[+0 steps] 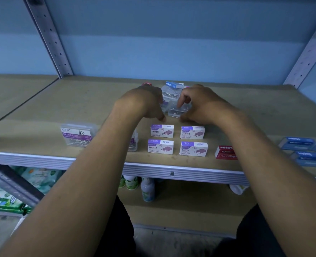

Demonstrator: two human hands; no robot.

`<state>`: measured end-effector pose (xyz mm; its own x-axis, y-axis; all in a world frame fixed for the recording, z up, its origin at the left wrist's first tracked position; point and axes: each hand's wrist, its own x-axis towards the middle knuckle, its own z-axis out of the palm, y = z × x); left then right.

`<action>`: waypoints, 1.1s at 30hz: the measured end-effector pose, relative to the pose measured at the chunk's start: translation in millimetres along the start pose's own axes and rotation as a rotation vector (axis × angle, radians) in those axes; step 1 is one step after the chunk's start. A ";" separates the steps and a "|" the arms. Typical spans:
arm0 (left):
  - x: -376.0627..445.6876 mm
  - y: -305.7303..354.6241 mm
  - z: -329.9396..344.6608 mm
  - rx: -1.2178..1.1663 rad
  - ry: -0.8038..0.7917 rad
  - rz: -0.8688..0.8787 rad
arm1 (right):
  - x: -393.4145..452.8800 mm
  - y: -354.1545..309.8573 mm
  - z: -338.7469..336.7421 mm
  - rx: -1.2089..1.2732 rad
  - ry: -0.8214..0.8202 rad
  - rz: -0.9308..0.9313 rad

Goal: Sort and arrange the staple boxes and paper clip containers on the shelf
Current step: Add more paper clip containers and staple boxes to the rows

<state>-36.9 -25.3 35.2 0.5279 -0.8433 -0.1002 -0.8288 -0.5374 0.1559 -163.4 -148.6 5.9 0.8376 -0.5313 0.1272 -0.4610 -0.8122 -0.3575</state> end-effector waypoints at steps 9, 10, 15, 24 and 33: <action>17.9 -6.9 2.7 -0.013 -0.047 0.057 | 0.3 2.1 -1.8 0.066 -0.021 0.015; 19.8 -7.2 3.3 -0.006 -0.049 0.061 | 0.2 2.4 -2.1 0.073 -0.025 0.015; 23.6 -9.3 3.3 -0.038 -0.043 0.066 | -1.3 4.9 -4.7 0.114 -0.025 0.030; 15.1 -16.7 -0.3 -0.191 0.049 0.067 | -2.7 9.7 -12.1 0.223 0.011 0.042; 9.6 -17.2 -3.2 -0.182 0.036 0.101 | -0.3 10.8 -10.6 0.255 0.026 0.043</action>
<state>-17.0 -24.2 34.7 0.4530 -0.8906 -0.0400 -0.8325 -0.4386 0.3385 -171.8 -159.8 11.8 0.8096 -0.5725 0.1294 -0.4043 -0.7037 -0.5842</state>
